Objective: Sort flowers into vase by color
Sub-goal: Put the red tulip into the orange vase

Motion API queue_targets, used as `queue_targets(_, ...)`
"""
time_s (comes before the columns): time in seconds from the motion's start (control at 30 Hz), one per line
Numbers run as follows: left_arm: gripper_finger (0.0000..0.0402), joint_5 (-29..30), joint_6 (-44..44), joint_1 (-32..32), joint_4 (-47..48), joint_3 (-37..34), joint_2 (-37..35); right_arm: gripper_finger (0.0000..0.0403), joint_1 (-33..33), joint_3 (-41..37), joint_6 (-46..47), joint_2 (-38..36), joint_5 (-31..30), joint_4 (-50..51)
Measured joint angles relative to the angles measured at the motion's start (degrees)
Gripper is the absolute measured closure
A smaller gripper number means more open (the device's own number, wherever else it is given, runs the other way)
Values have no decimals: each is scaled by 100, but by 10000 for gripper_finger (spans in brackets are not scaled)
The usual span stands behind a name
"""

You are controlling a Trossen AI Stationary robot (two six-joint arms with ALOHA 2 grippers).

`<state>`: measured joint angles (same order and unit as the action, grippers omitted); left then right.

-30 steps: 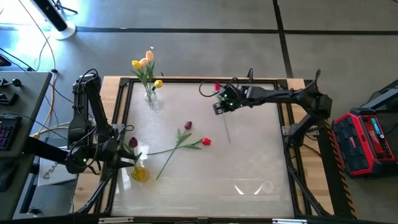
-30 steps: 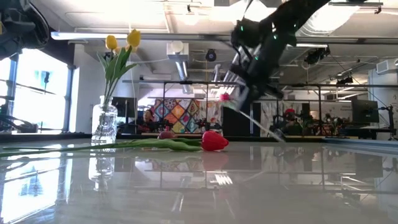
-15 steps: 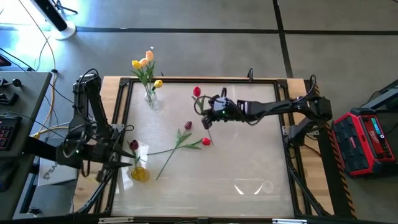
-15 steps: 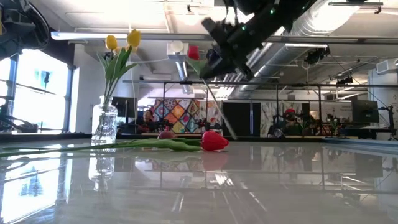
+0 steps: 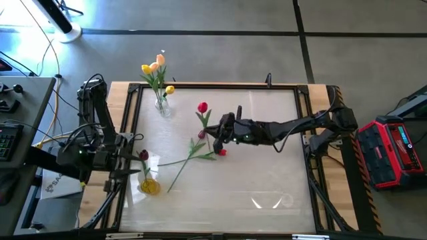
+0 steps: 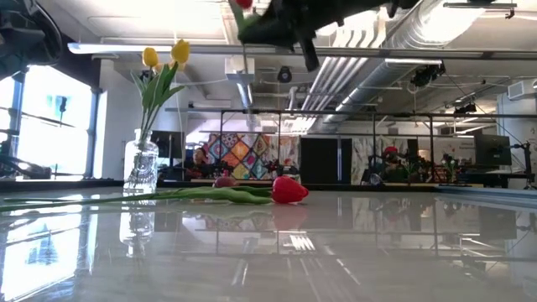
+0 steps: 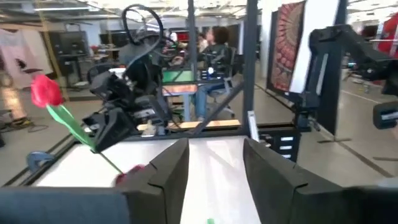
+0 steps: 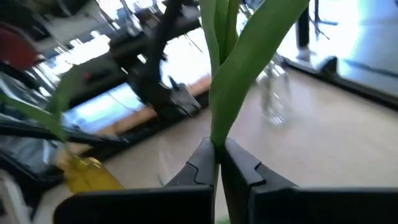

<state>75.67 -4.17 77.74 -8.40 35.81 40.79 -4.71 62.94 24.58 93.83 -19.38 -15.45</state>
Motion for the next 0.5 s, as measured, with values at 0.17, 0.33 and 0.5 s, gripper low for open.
queue_targets(0.17,221,-343,-279,-543,-274,0,248,403,-381,0,-488,77,-186,-775)
queue_targets(0.33,188,-678,-466,-1121,-555,0,400,403,-693,1,-982,179,-228,-1525)
queue_targets(0.5,172,-1435,-594,-1734,-717,0,368,403,-850,0,-1359,267,-299,-1902)
